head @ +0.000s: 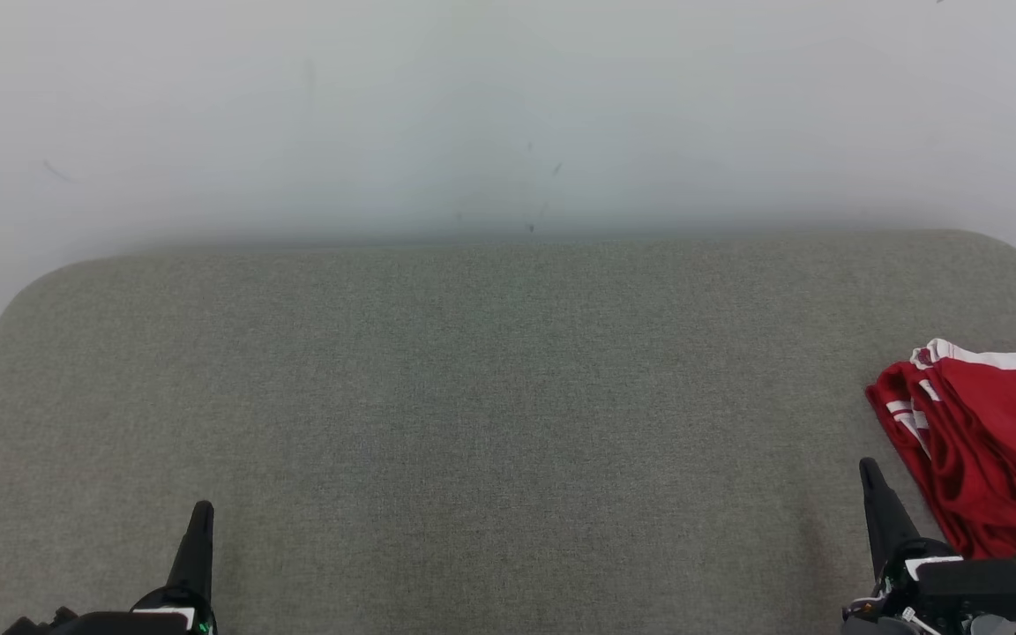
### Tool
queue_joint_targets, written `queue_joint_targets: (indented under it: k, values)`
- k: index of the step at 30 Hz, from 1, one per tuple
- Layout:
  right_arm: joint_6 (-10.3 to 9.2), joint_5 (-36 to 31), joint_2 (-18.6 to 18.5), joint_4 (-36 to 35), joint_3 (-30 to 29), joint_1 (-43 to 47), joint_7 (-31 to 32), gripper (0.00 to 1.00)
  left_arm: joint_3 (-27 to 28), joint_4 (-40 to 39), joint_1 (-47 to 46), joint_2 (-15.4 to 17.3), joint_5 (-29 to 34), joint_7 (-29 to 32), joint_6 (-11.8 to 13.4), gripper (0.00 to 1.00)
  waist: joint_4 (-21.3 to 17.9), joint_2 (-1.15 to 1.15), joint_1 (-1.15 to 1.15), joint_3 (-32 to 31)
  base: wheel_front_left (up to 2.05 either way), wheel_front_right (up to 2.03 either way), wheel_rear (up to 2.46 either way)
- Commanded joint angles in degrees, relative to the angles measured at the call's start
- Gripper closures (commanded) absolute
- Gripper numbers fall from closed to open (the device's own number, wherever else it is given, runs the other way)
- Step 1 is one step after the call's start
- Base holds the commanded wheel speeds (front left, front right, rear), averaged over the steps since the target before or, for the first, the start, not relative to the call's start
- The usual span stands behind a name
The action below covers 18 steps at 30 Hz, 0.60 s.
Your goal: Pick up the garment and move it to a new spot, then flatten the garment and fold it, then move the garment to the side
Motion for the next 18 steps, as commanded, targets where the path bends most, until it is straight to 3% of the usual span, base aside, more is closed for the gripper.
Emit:
queue_joint_targets:
  k: [1,18]
  values:
    - [0.05,1.41,-0.03,-0.36,-0.22,-0.9,0.43,1.0,0.3,-0.45,-1.0,-0.09,-1.57,0.48,0.08,1.0,0.19,-0.01,0.01,1.81,0.0,0.0,0.0]
    - [0.05,7.74,-0.03,-0.52,-0.72,-1.78,1.59,1.0,0.81,-0.86,-1.75,-0.2,-7.54,2.14,0.1,1.0,0.21,-0.01,0.01,2.07,0.0,0.0,0.0]
